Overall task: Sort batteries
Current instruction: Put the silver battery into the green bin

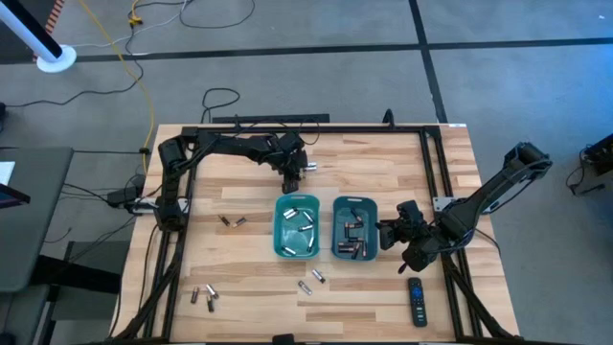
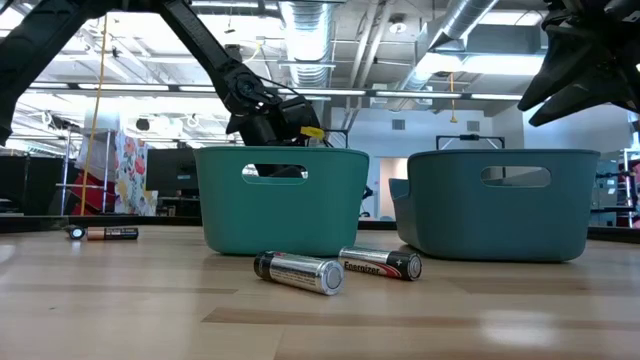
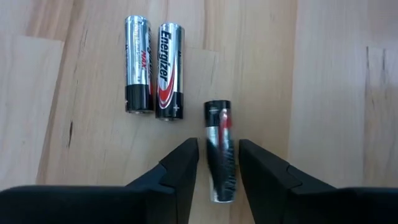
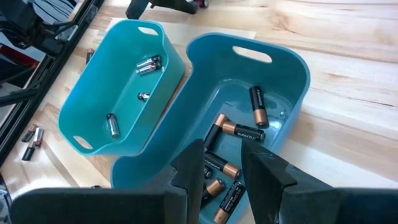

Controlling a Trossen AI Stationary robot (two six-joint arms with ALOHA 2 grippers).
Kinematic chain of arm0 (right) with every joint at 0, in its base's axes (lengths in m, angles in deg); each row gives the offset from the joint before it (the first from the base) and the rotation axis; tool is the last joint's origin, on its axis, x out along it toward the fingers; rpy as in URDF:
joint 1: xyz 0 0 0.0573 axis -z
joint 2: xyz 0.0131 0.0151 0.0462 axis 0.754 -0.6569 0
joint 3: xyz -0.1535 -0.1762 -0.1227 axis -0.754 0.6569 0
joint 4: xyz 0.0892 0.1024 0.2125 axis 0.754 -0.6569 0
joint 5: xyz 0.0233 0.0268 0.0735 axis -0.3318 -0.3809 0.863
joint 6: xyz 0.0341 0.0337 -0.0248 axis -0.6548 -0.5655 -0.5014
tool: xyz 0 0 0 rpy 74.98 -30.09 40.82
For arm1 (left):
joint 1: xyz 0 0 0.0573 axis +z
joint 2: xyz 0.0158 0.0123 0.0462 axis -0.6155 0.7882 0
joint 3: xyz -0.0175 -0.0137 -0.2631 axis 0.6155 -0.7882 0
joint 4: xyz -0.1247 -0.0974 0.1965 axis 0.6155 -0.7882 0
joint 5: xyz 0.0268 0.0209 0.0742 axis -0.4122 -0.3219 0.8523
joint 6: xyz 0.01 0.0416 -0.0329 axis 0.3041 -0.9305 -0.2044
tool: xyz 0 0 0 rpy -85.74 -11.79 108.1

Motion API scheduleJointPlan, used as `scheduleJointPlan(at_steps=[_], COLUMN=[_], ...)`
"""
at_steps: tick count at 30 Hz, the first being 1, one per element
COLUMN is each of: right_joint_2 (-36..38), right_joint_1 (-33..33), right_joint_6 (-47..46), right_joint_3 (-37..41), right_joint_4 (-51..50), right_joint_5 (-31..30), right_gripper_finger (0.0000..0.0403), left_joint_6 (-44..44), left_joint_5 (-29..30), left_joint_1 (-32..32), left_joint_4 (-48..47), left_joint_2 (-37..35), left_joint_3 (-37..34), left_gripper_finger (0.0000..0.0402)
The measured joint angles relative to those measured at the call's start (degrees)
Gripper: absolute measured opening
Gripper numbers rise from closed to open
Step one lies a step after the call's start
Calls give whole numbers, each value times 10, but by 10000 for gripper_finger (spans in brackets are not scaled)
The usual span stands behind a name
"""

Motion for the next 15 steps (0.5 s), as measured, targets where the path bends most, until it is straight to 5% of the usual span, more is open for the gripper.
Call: scheduleJointPlan(at_steps=[8,15], right_joint_2=[0,0], right_joint_1=[0,0], right_joint_6=[2,9], right_joint_3=[0,0], right_joint_4=[-1,-2], right_joint_5=[0,0], right_gripper_finger=[123,123], left_joint_6=[5,5], left_joint_5=[4,14], left_joint_1=[0,-5], left_joint_4=[-2,-32], left_joint_2=[-10,-38], left_joint_3=[-1,-4], left_gripper_finger=[42,41])
